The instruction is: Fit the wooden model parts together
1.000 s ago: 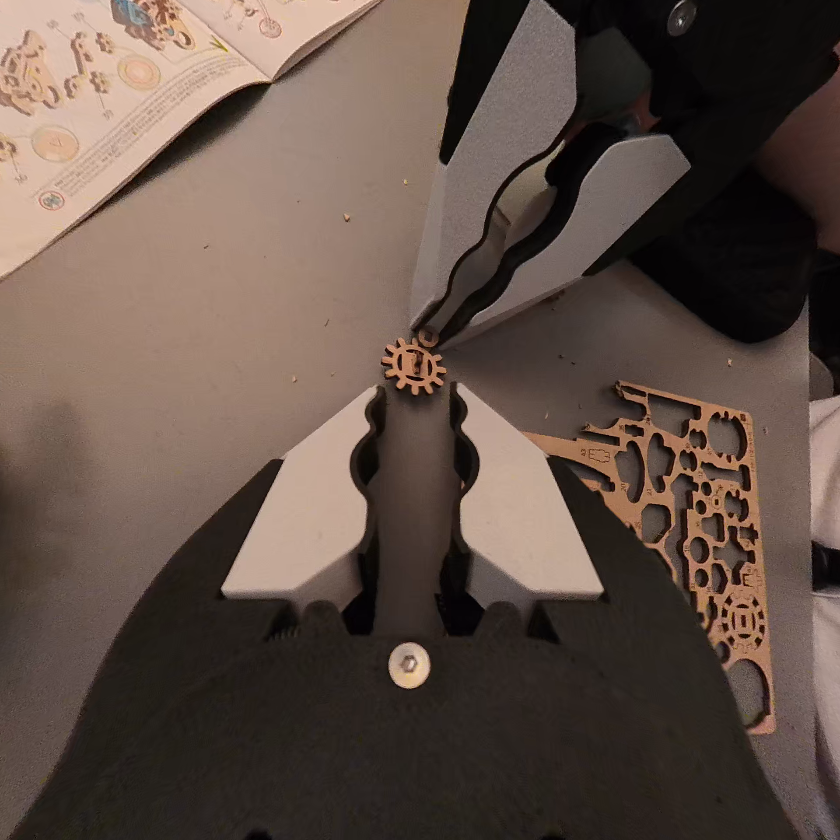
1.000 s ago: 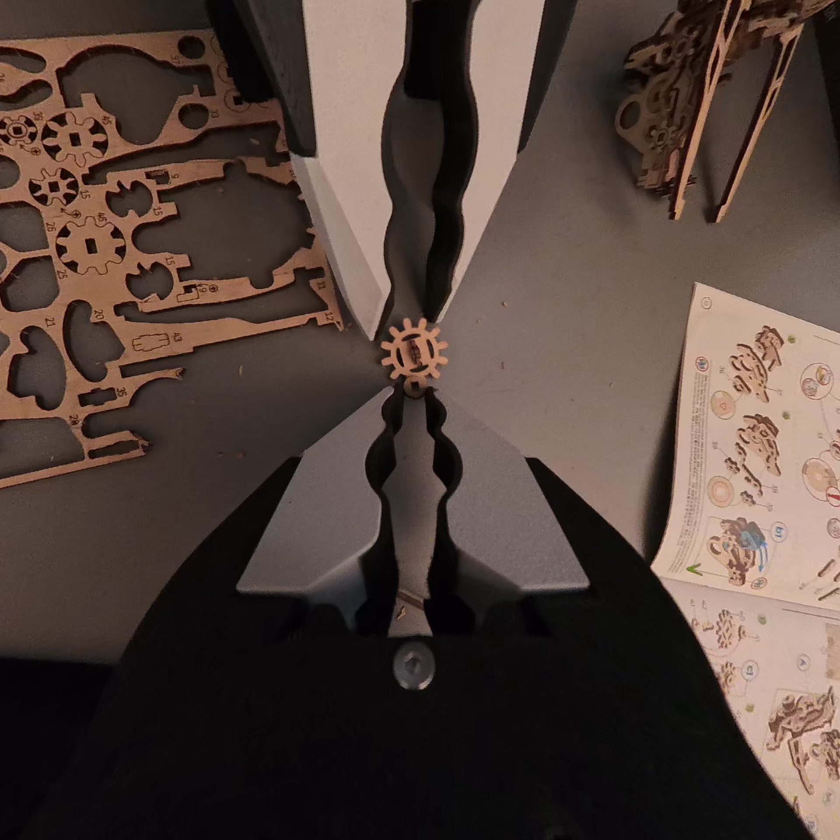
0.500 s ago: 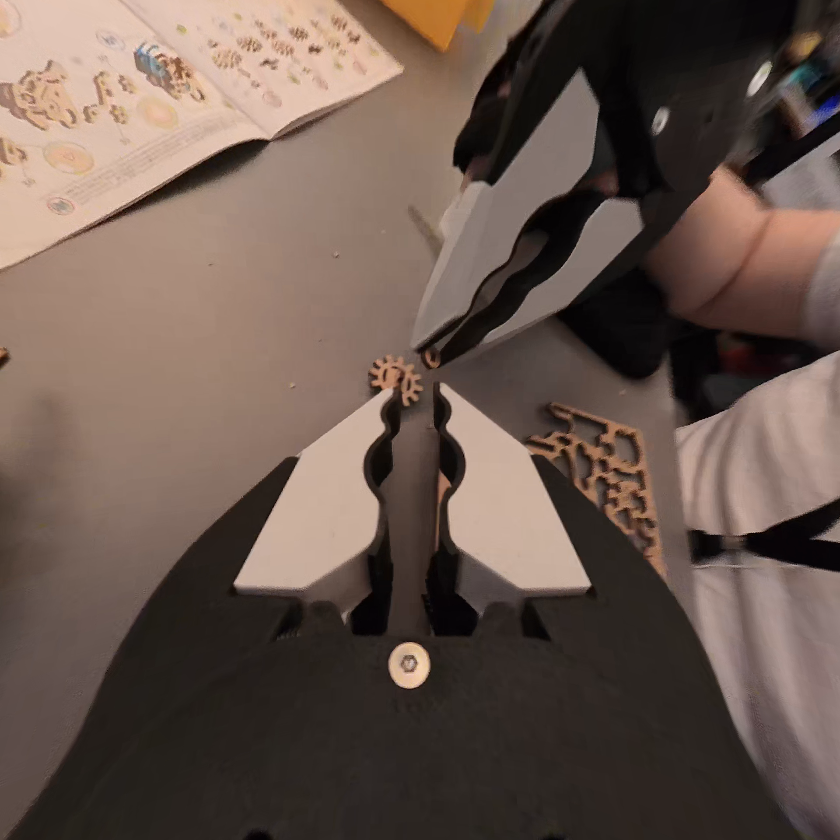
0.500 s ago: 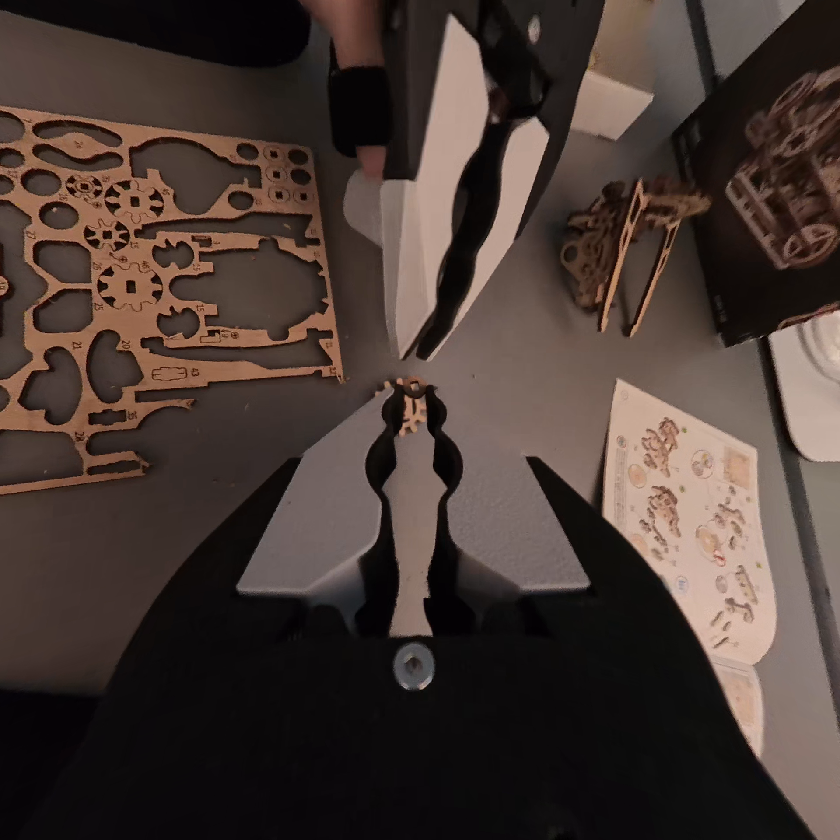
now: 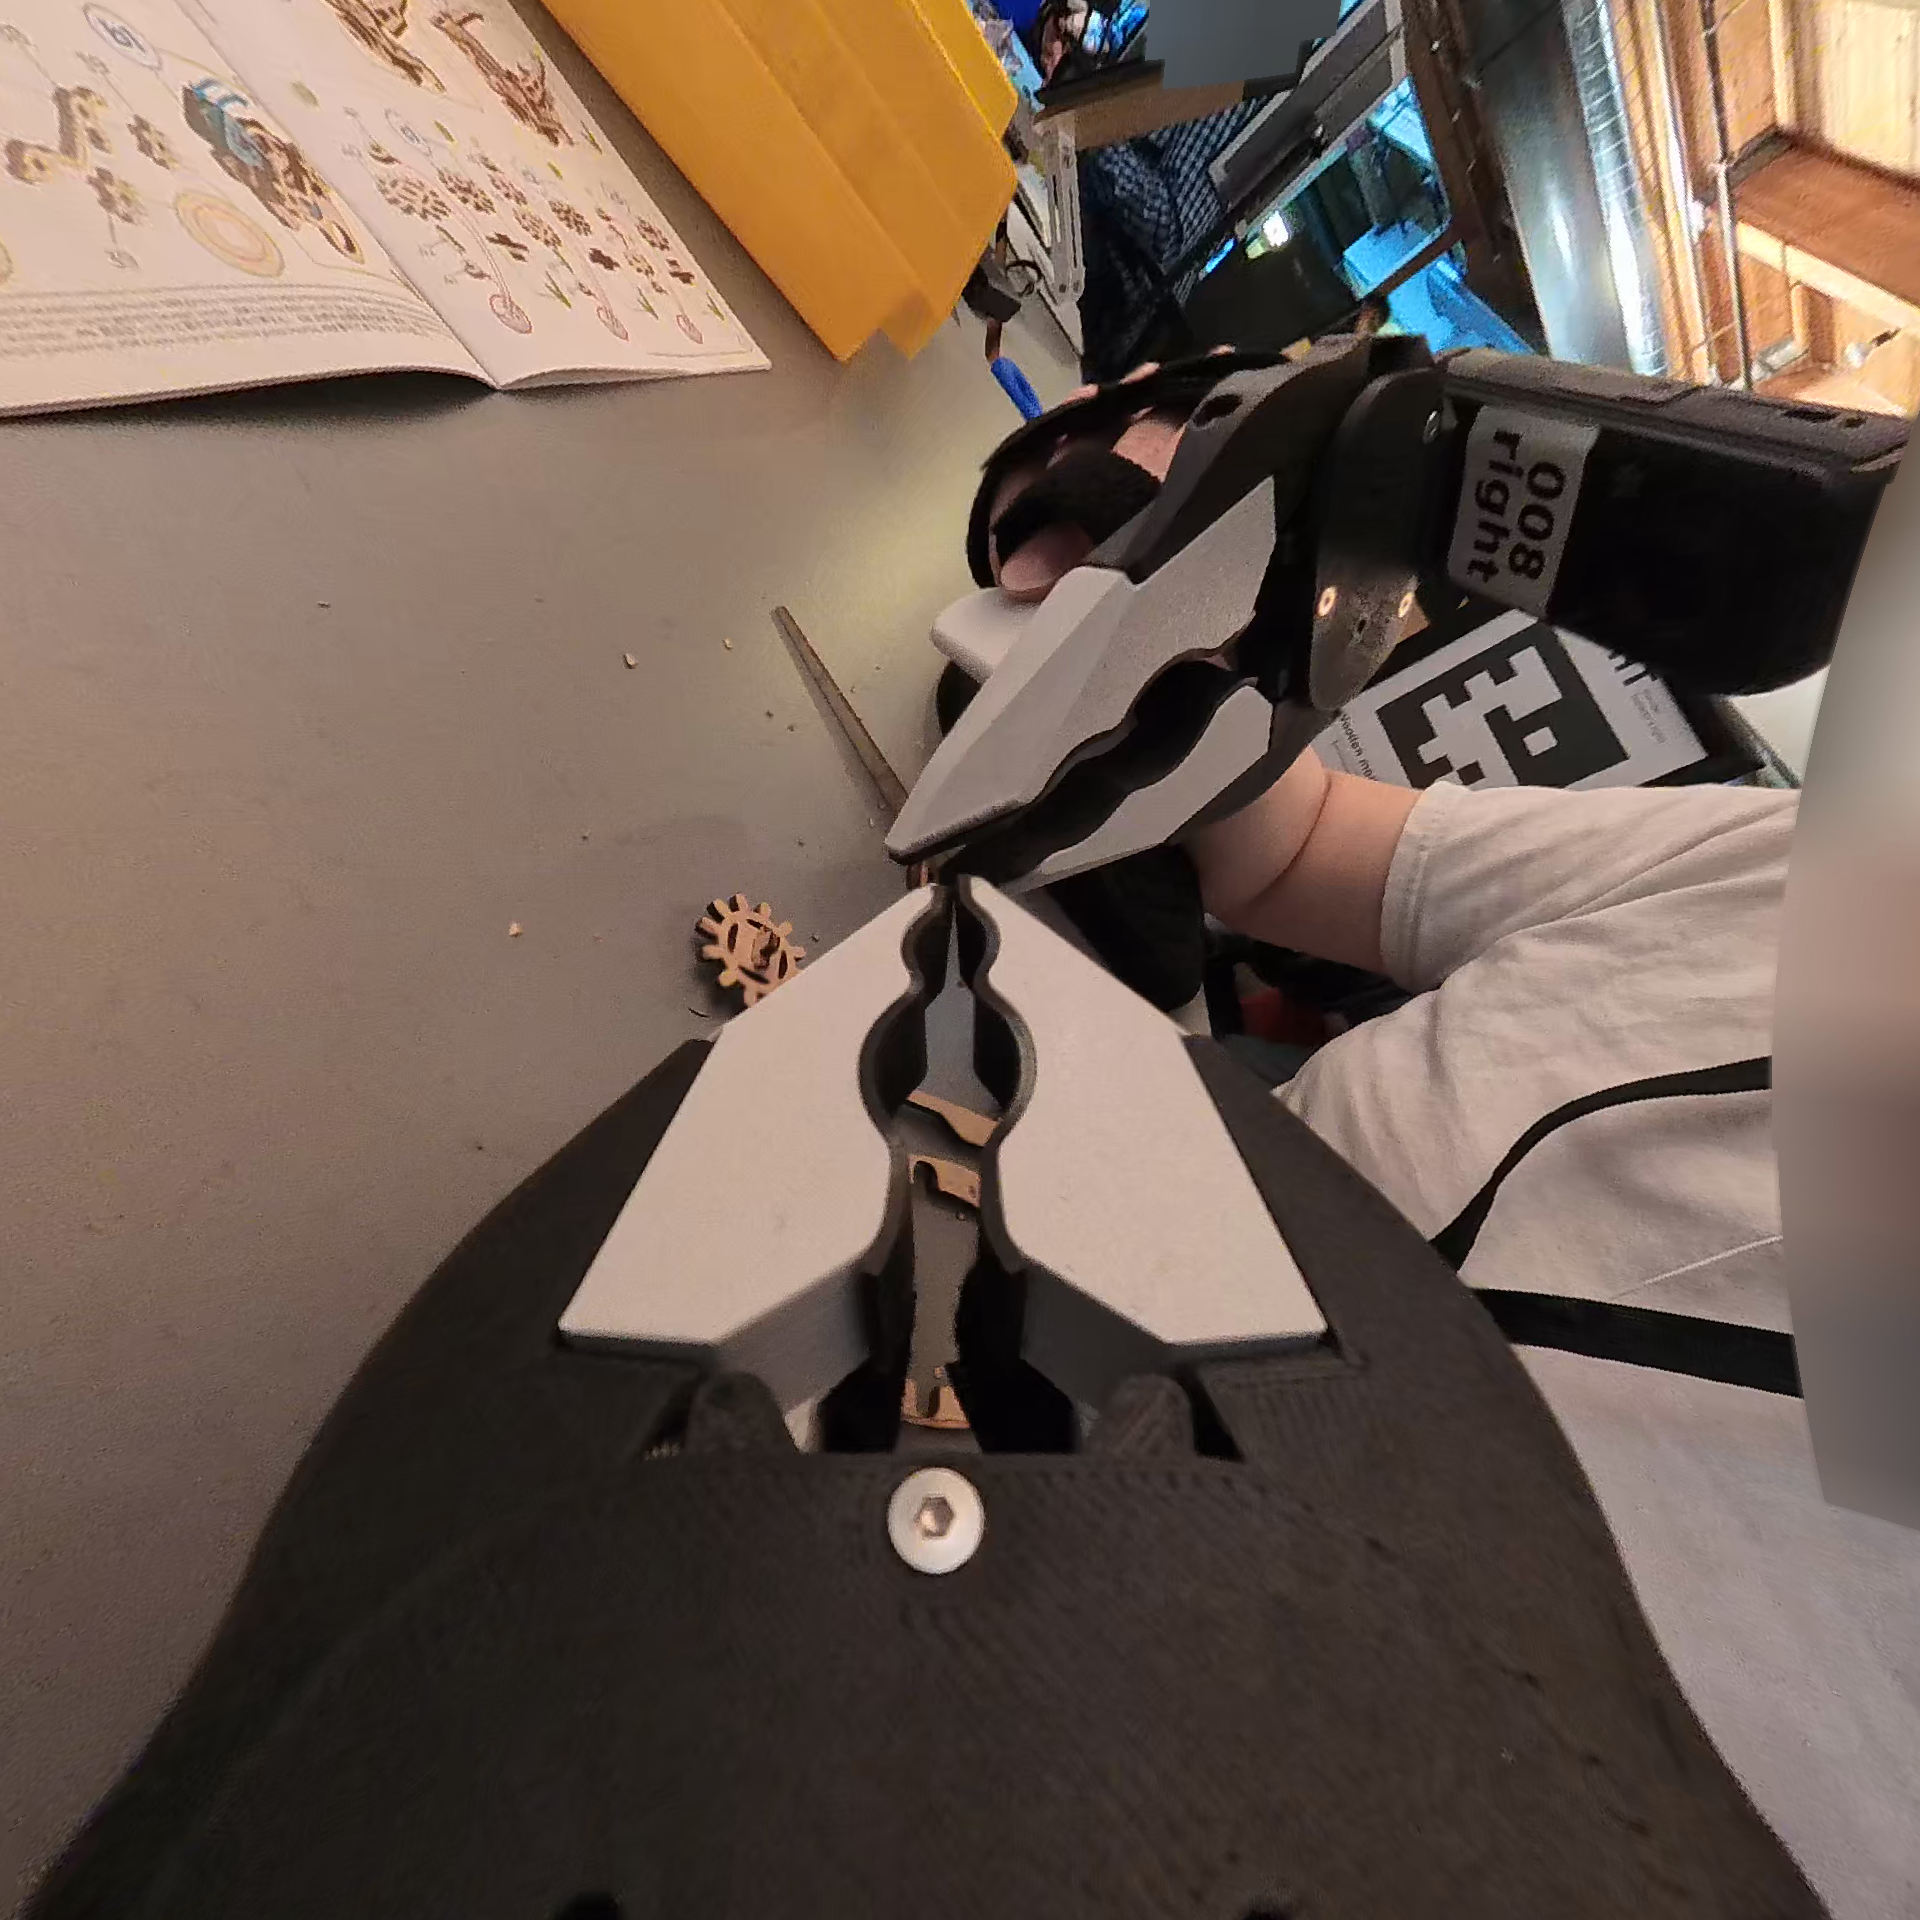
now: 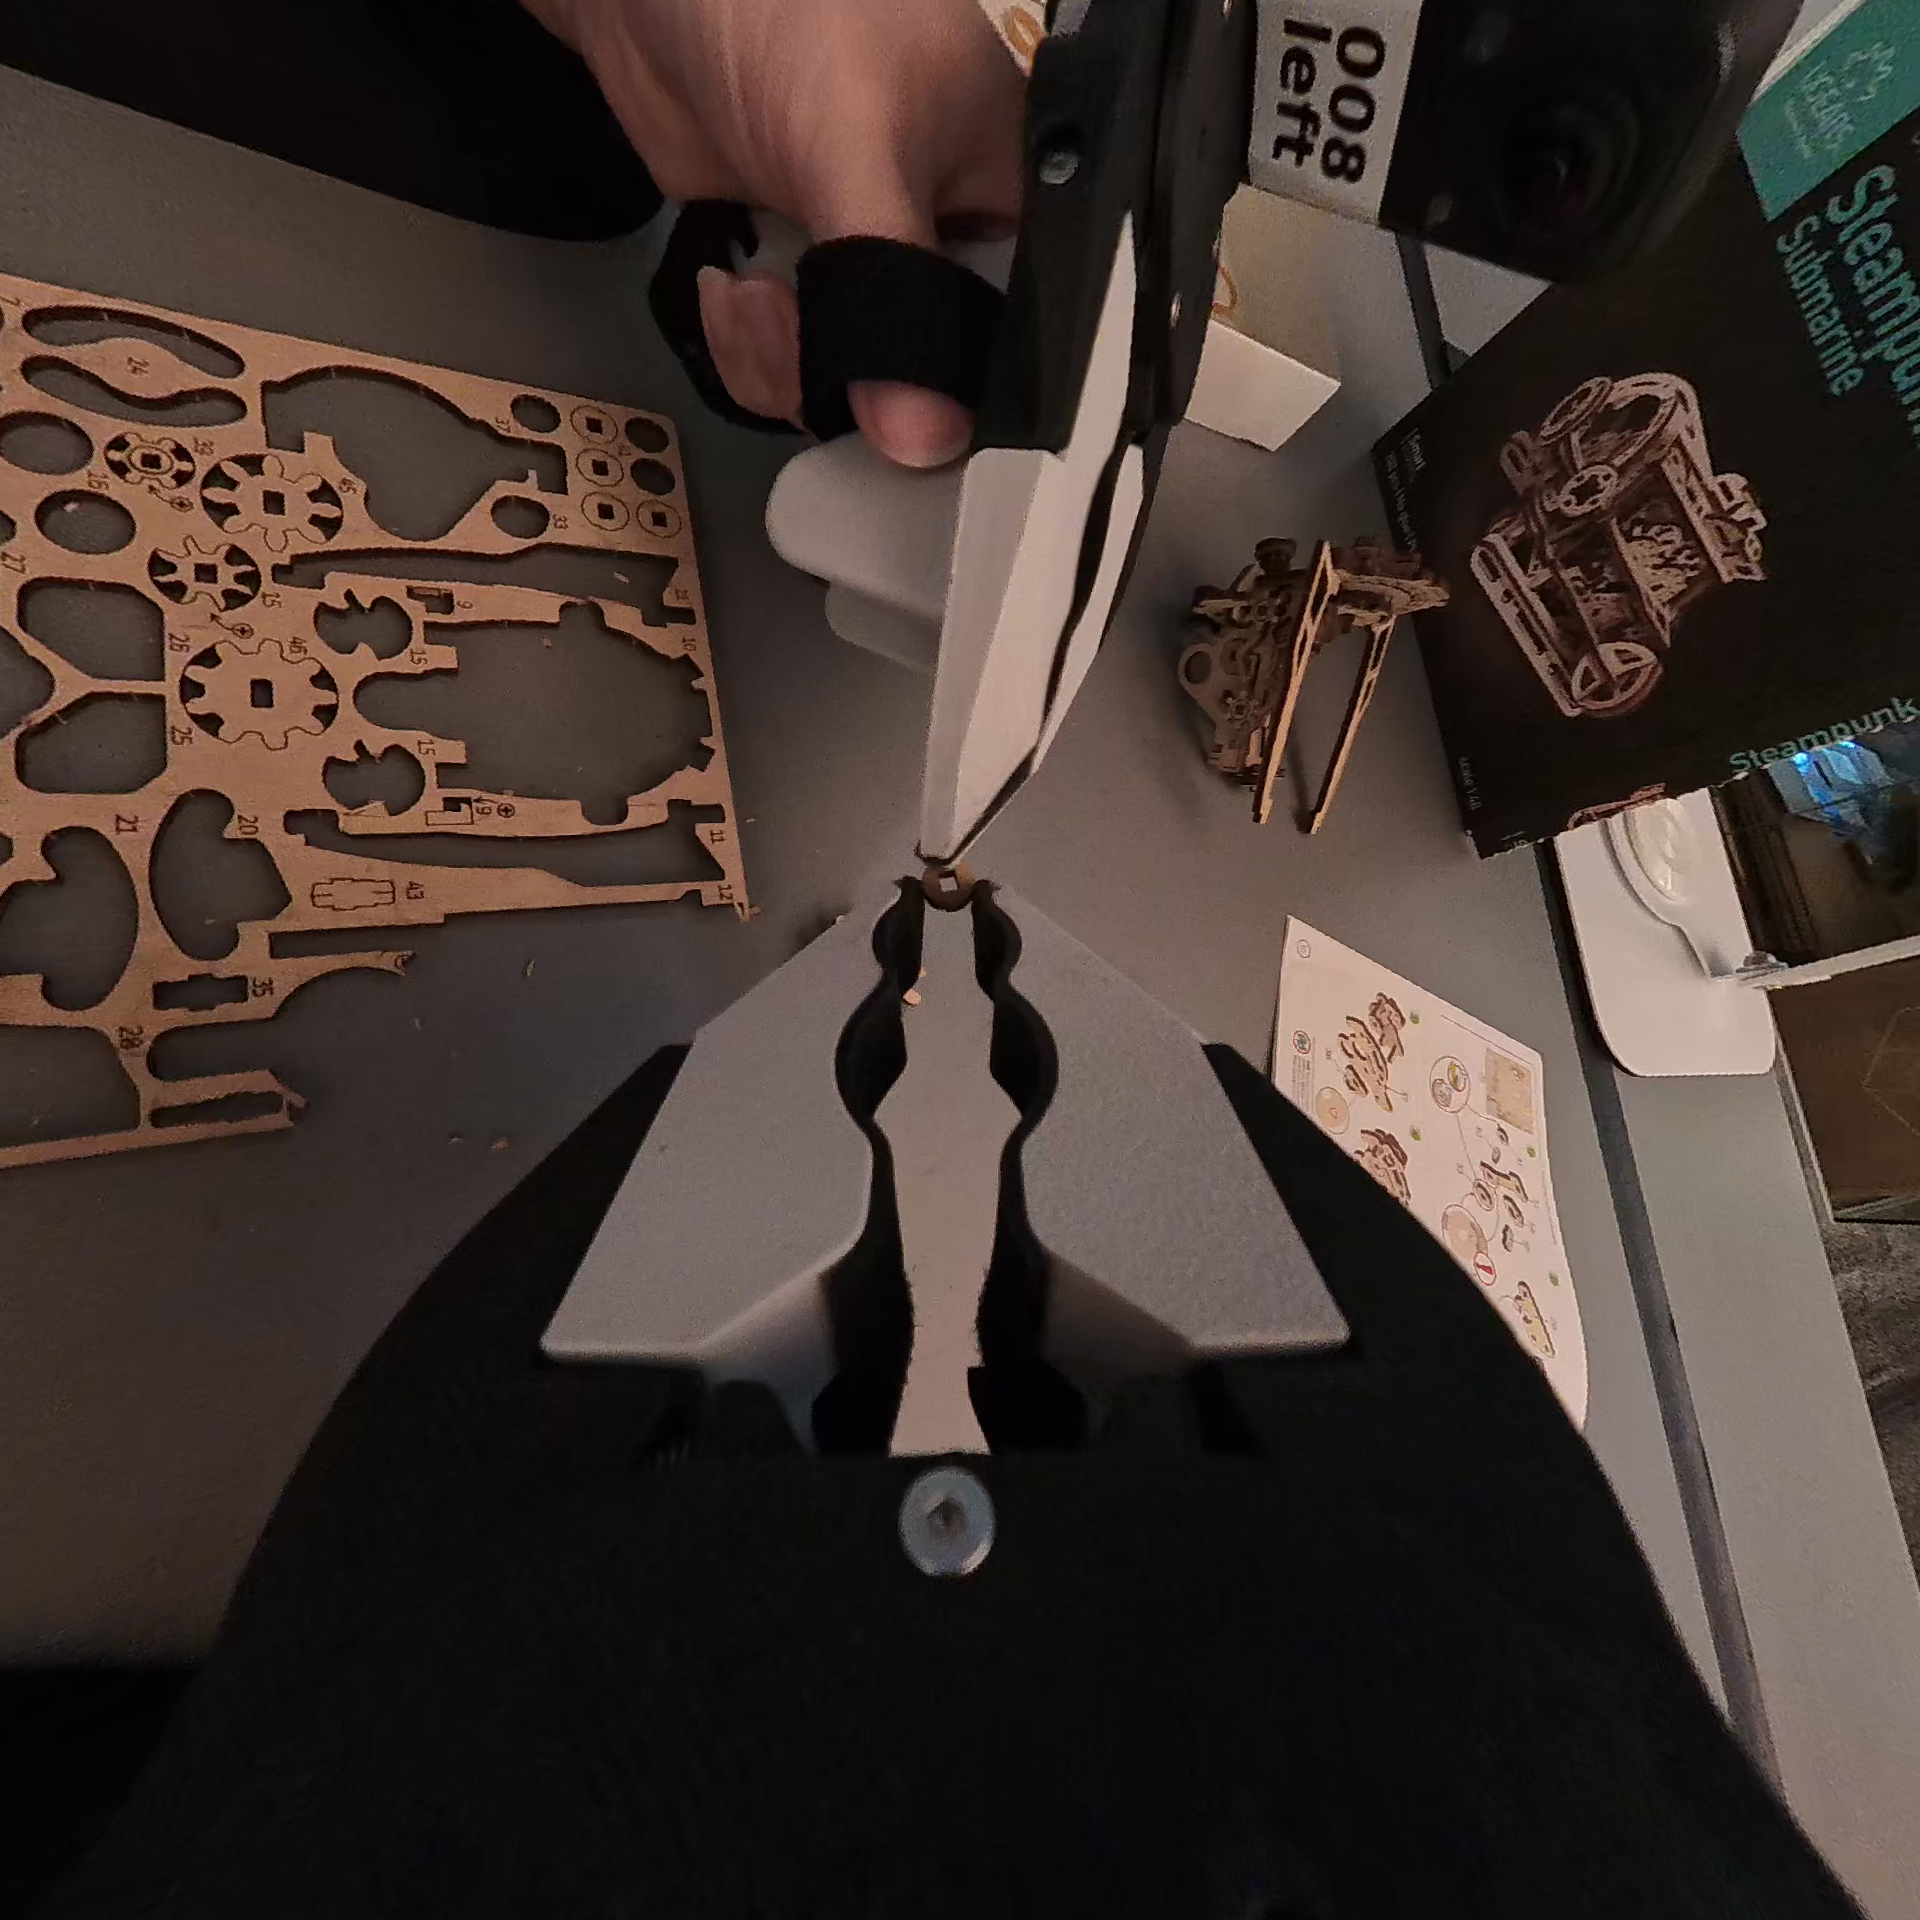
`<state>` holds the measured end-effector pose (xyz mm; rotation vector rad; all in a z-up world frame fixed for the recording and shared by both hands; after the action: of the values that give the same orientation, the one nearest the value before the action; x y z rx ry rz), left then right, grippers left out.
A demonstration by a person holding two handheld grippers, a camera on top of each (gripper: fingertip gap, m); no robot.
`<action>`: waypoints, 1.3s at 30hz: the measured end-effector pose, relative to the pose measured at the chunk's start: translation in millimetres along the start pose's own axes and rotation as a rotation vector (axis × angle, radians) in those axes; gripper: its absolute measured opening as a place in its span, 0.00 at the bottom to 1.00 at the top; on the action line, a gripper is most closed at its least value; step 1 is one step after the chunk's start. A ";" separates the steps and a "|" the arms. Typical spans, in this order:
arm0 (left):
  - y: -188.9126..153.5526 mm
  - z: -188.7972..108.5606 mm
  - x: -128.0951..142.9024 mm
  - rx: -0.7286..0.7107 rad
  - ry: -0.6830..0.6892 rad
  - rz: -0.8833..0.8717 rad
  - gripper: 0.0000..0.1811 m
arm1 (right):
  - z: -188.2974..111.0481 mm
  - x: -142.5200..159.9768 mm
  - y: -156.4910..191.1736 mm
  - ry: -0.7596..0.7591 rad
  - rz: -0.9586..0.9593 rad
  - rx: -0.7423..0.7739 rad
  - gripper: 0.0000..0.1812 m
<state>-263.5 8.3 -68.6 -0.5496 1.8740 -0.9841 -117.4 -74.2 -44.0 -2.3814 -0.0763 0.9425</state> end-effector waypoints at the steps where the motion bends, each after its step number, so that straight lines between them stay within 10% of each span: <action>1: 0.7 -1.1 -0.5 0.003 -0.013 -0.011 0.00 | -0.1 0.0 -0.3 0.001 0.000 0.006 0.04; 39: 2.7 4.1 4.7 -0.093 0.054 -0.019 0.00 | 4.2 -13.8 12.0 0.152 -0.181 0.025 0.05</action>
<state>-262.1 4.9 -74.3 -0.6022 1.9738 -0.9358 -132.2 -85.6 -44.3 -2.3680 -0.2166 0.6722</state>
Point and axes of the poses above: each gripper's, where its closed fingertips meet, z out along the fingers, x out of its underside, y = z × x across the jaws, the point moved 10 cm from there along -z, back along the fingers, and after that the axes turned 7 degrees about -z, right-handed, at the moved point
